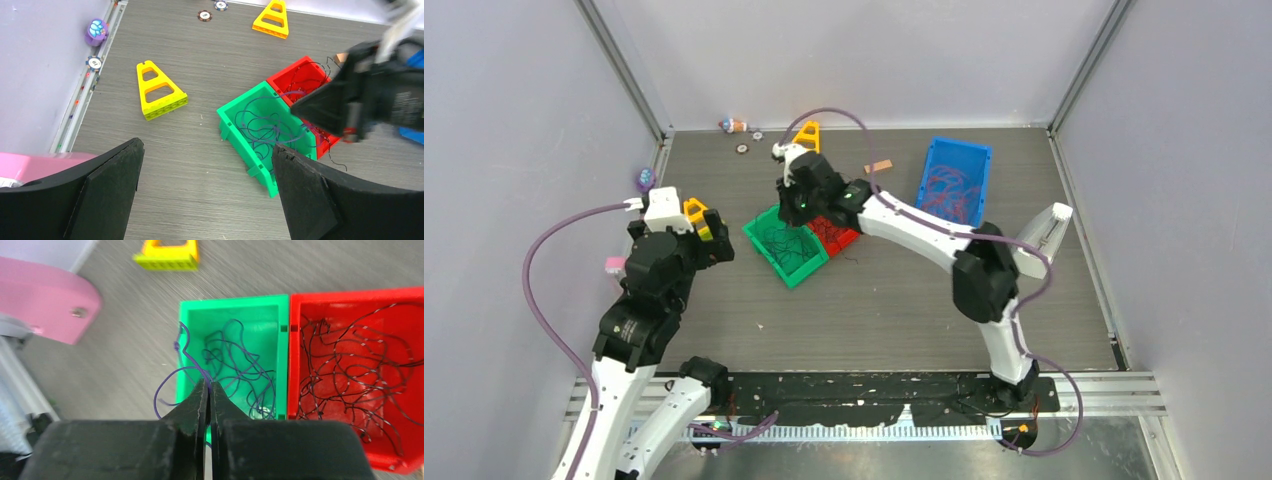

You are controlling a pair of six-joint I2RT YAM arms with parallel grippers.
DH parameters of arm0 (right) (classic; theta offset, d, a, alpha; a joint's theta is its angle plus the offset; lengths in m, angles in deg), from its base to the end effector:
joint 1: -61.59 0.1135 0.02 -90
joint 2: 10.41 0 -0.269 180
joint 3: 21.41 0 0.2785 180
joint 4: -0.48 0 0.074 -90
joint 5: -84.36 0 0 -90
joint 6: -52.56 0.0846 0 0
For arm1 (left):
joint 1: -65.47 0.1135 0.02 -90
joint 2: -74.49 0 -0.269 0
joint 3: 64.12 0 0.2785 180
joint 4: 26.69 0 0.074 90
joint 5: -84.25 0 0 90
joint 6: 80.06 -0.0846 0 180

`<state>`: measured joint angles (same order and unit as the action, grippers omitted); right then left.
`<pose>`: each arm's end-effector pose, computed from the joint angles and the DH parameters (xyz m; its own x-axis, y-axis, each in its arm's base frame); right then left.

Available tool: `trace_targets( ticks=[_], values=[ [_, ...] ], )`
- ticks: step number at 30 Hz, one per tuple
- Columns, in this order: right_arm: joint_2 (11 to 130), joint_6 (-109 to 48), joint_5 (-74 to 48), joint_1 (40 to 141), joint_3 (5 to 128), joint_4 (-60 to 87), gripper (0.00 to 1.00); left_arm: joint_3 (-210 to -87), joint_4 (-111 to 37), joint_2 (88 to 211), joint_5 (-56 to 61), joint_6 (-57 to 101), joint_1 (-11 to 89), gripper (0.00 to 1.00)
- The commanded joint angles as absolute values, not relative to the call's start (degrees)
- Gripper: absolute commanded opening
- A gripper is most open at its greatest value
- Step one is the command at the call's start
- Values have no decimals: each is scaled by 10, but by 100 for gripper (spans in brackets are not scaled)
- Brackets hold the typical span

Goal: Untangle the cables

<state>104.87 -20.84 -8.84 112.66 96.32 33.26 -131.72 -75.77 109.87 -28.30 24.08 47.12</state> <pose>0.3419 0.4307 0.2886 -0.5346 -0.2079 -0.8191 -0.6827 0.6776 0.2736 0.1828 -0.0265 0.3736 -0.2529 -0.1538 -0.9552 -0.1231 0.9844 -0.1259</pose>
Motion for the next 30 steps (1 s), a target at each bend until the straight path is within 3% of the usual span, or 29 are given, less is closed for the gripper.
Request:
trace_targets(
  ticks=[1,5,10,15,20,22,24,26,27,30],
  values=[
    [1136,-219,-21,1147,1032,337,6,-1310,-742,1097,-286,228,474,99],
    [1250,-241,64,1170,1124,408,5,-1308,-743,1104,-278,227,474,100],
    [1287,-249,95,1174,1148,429,6,-1304,-745,1112,-267,226,473,100],
    [1224,-256,88,1175,1097,405,28,-1300,-745,1117,-261,228,474,100],
    [1133,-265,87,1175,1048,375,39,-1300,-749,1123,-247,232,474,100],
    [1077,-267,83,1175,1018,362,49,-1297,-750,1124,-236,235,474,99],
    [1024,-270,79,1175,966,330,69,-1294,-749,1123,-225,238,473,99],
    [966,-274,75,1174,903,289,95,-1290,-748,1122,-218,241,474,100],
    [948,-278,74,1174,861,266,99,-1289,-748,1122,-215,243,473,100],
    [866,-290,73,1169,795,240,95,-1289,-749,1121,-208,248,474,100]
  ],
)
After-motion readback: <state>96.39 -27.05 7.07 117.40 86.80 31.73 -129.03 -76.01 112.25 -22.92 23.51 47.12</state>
